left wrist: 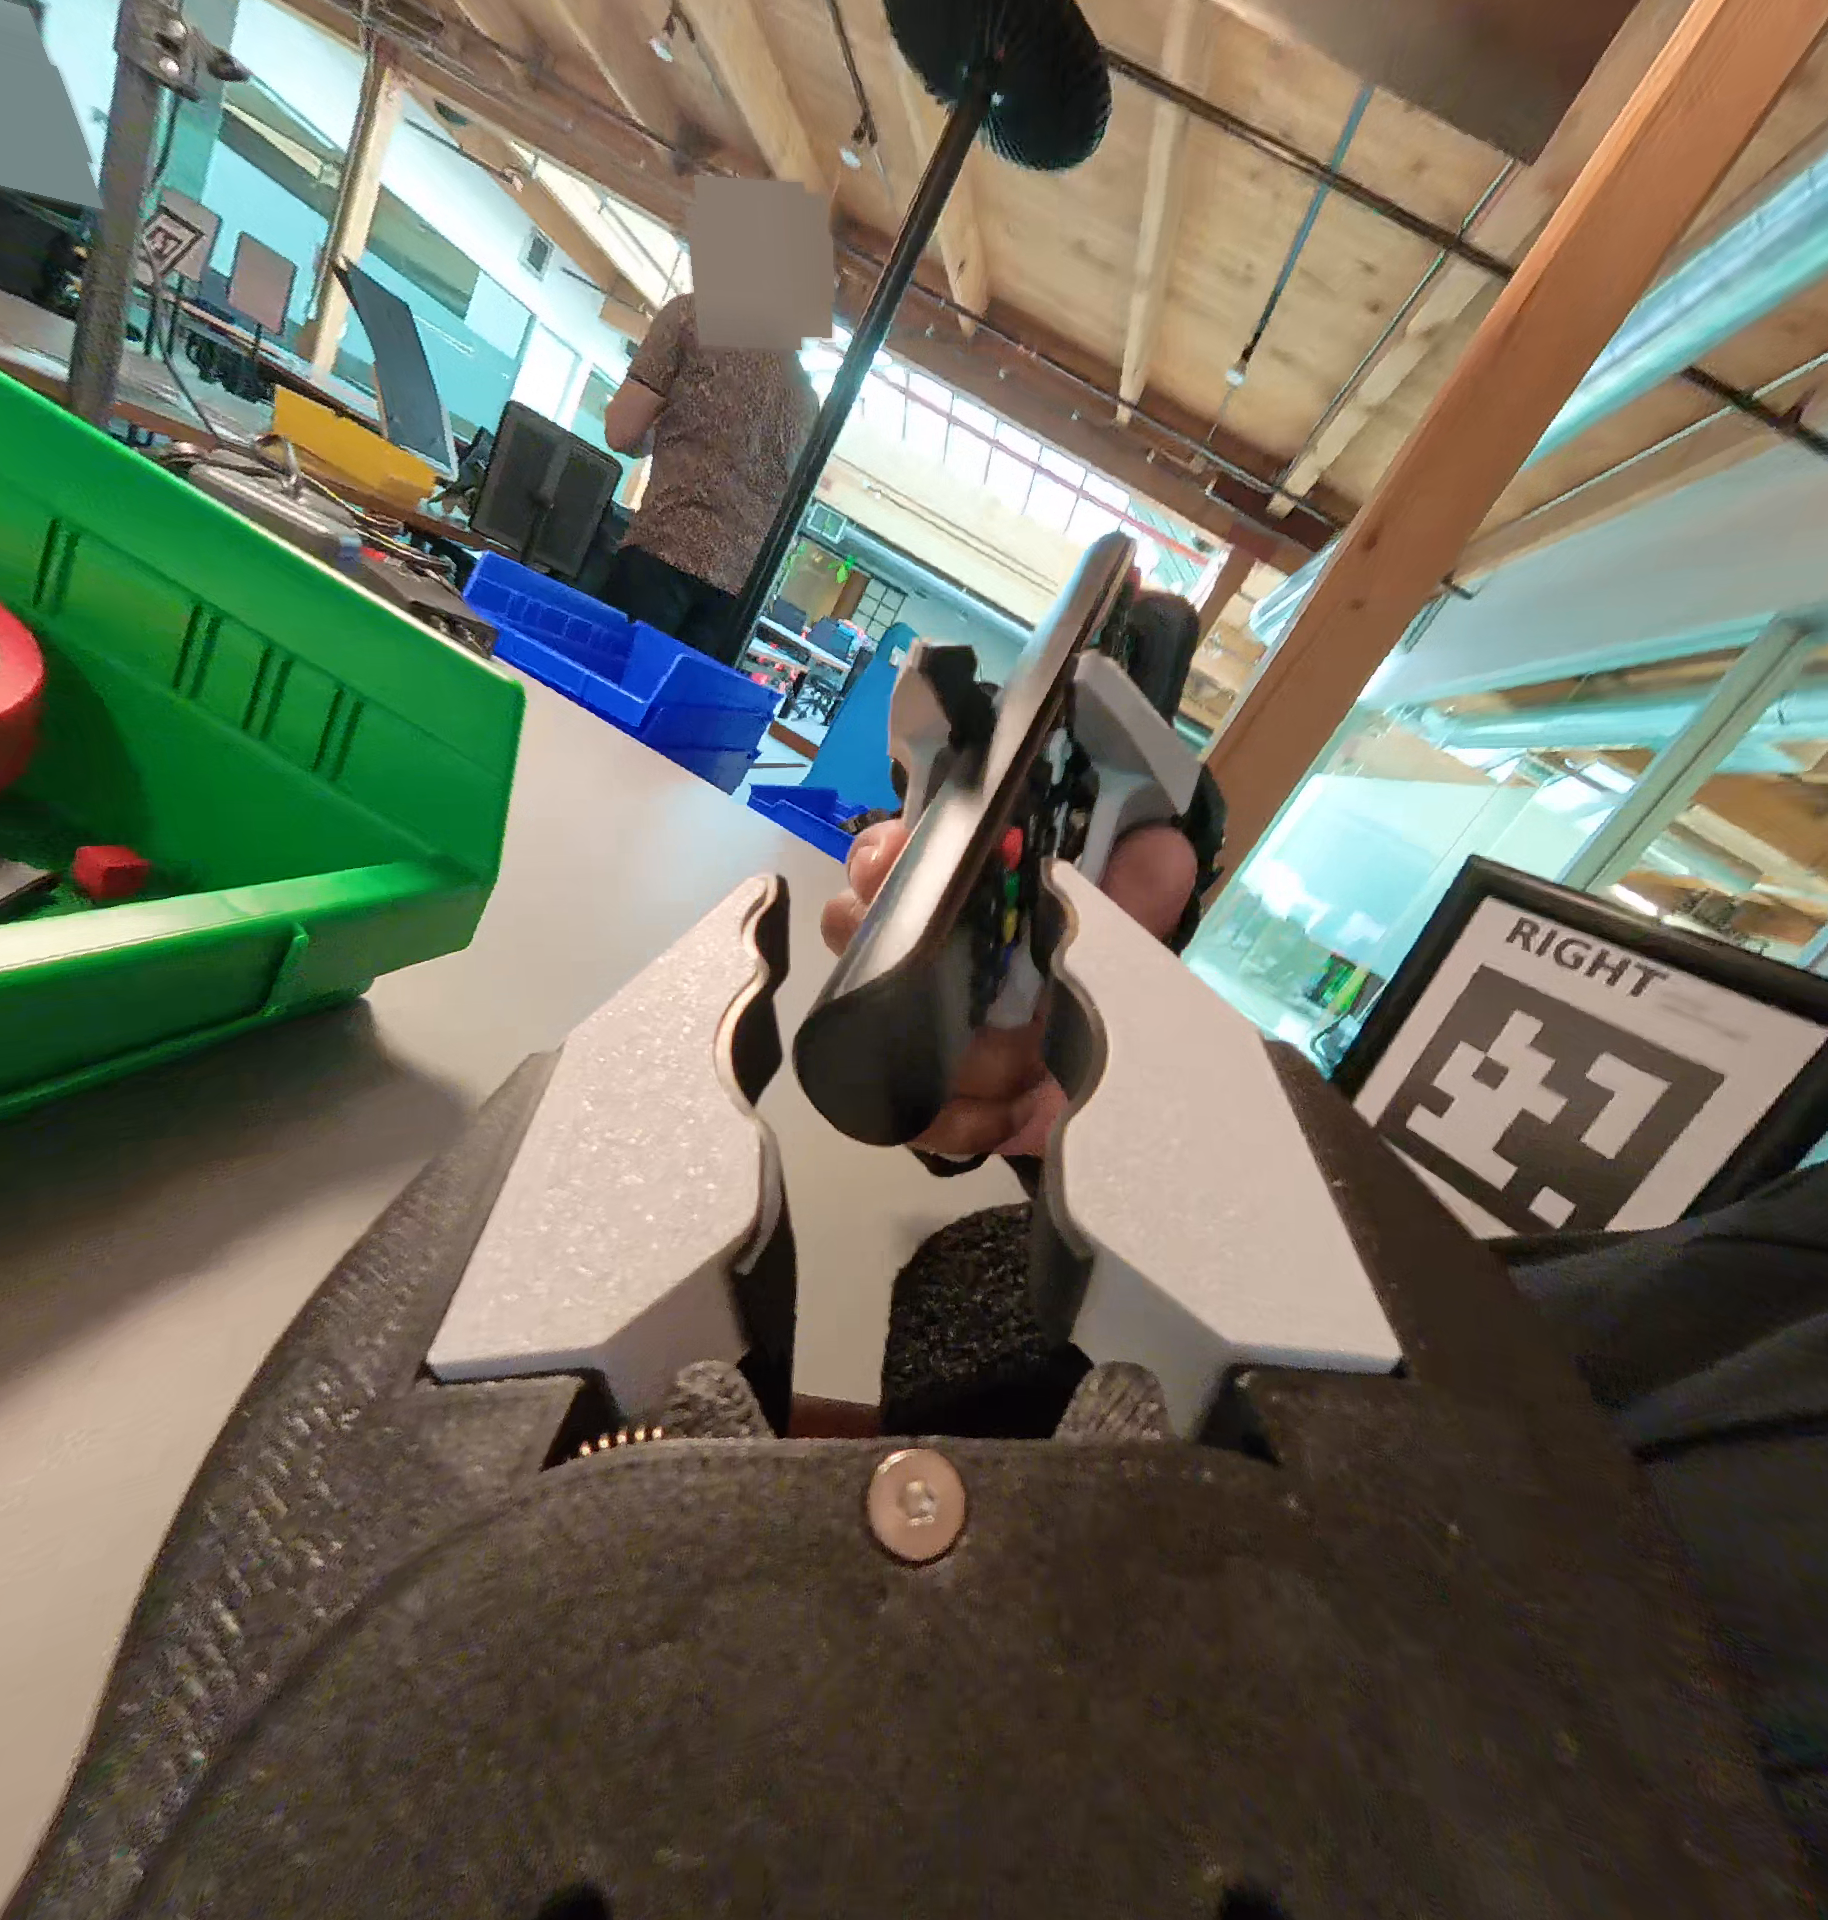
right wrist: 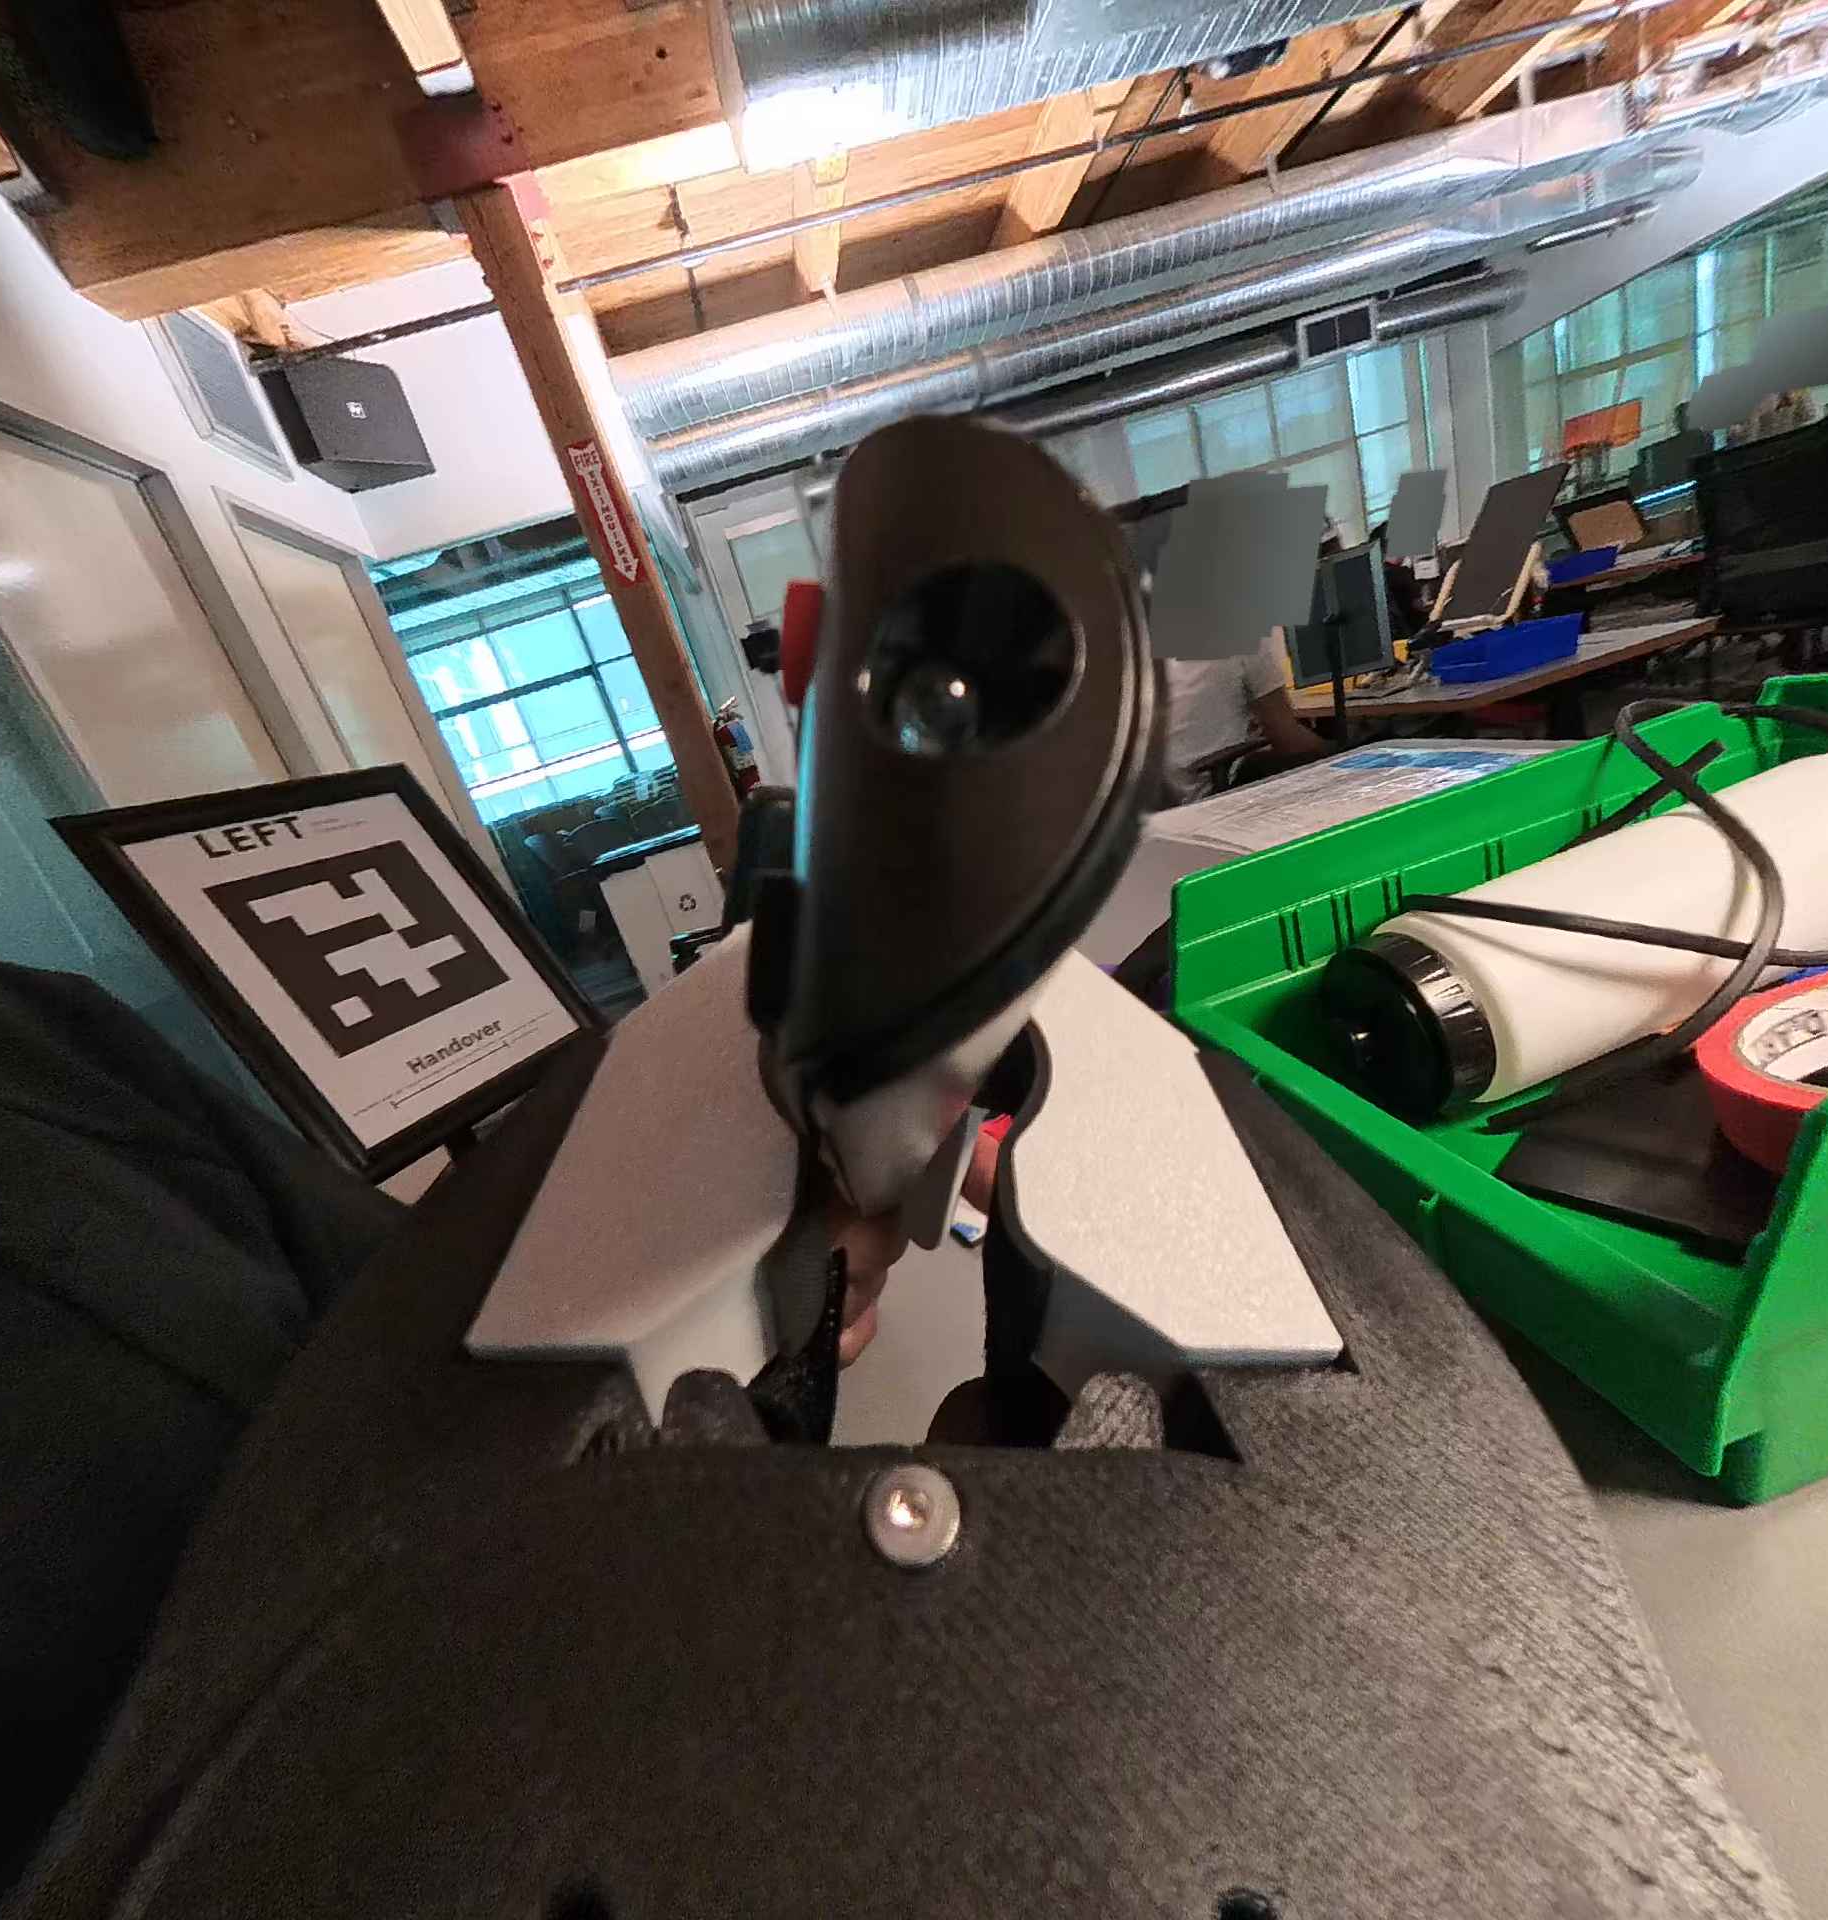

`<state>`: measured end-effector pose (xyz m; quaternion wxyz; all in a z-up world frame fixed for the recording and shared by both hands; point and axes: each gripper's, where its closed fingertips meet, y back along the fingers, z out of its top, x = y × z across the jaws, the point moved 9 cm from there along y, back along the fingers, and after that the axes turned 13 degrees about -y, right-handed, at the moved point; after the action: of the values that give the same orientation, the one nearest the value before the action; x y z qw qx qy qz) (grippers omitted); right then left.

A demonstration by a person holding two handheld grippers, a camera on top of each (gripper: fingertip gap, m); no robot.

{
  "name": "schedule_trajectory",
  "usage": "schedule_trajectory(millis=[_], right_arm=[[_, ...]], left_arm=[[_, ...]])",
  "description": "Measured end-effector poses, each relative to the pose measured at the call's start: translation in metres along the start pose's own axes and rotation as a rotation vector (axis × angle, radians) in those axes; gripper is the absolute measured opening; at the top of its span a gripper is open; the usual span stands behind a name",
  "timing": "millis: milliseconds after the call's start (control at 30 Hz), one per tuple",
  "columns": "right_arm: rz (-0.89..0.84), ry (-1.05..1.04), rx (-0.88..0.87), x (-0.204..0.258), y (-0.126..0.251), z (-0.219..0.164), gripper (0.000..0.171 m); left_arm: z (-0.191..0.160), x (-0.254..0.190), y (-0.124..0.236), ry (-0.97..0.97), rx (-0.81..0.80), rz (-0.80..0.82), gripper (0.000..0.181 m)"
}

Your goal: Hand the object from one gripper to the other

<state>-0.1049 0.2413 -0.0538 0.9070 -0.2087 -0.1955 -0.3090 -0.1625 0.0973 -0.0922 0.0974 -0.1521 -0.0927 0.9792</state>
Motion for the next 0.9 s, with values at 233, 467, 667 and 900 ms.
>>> schedule_trajectory(millis=[233,467,667,900], right_arm=[[0.052,-0.048,0.032,0.003,-0.001,0.000,0.029],[-0.004,-0.010,0.100,0.001,-0.008,-0.010,0.037],[-0.026,-0.002,0.091,0.000,-0.008,-0.008,0.029],[-0.017,0.000,0.083,0.002,0.002,0.001,0.027]], left_arm=[[-0.003,-0.012,-0.004,0.005,0.047,-0.158,0.027],[0.006,0.002,0.008,0.153,-0.117,-0.161,0.023],[0.011,0.000,0.010,0.091,-0.152,-0.103,0.025],[0.005,0.001,0.006,0.103,-0.086,-0.106,0.031]])
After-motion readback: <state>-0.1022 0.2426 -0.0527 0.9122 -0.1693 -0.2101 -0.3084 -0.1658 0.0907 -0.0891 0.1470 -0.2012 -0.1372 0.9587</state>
